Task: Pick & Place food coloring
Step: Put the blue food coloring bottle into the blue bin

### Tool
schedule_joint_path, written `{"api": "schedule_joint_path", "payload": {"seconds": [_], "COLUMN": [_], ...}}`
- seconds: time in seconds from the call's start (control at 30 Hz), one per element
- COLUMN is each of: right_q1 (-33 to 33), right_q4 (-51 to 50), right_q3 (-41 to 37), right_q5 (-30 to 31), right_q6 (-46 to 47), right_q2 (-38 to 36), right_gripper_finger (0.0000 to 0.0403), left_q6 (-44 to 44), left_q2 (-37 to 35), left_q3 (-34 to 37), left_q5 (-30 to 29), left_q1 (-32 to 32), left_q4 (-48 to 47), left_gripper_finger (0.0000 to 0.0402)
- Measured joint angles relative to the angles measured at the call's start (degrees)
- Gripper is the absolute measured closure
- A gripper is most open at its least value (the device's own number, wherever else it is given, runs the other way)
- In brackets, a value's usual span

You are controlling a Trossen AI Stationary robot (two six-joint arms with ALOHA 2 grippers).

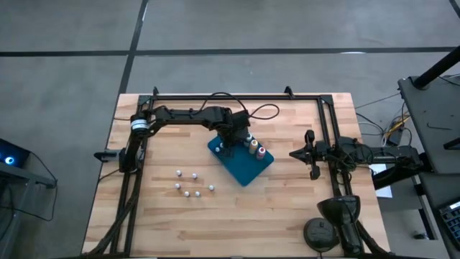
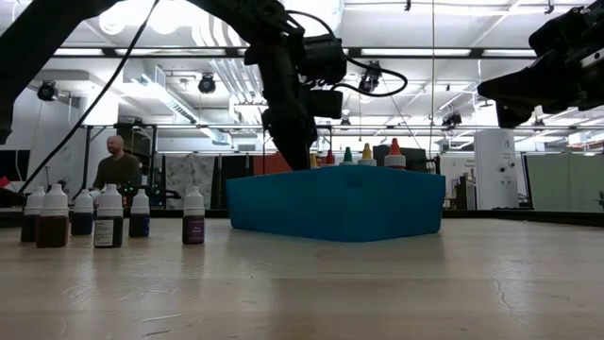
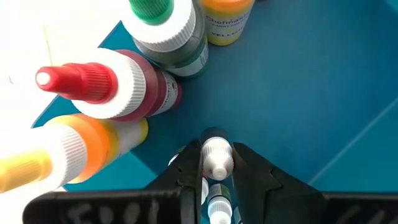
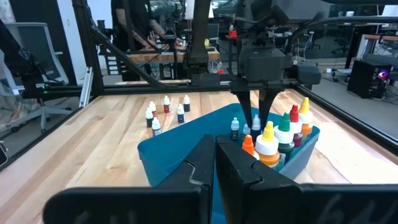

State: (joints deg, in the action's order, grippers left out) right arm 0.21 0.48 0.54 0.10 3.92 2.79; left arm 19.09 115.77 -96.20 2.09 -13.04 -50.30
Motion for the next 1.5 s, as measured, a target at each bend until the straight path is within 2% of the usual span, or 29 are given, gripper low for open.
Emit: {"api": "schedule_joint_path", "payload": {"seconds": [1.13,1.5], "right_q1": [0.0,0.0], "right_q4": [0.0,0.0], "right_q3": [0.0,0.0], "right_q5": [0.0,0.0], "right_q6": [0.1,0.1], "right_q2": [0.0,0.0], "right_gripper_finger": [0.0394,0.0394], "left_q6": [-4.1,-5.7], "left_q2": [-0.1,3.9], "left_q3": [0.0,-3.1], "left_q5": [0.0,0.0], "left_q1": [-0.5,-0.5], "left_q4": [0.0,-0.5], "left_gripper_finger": [0.036,0.036]}}
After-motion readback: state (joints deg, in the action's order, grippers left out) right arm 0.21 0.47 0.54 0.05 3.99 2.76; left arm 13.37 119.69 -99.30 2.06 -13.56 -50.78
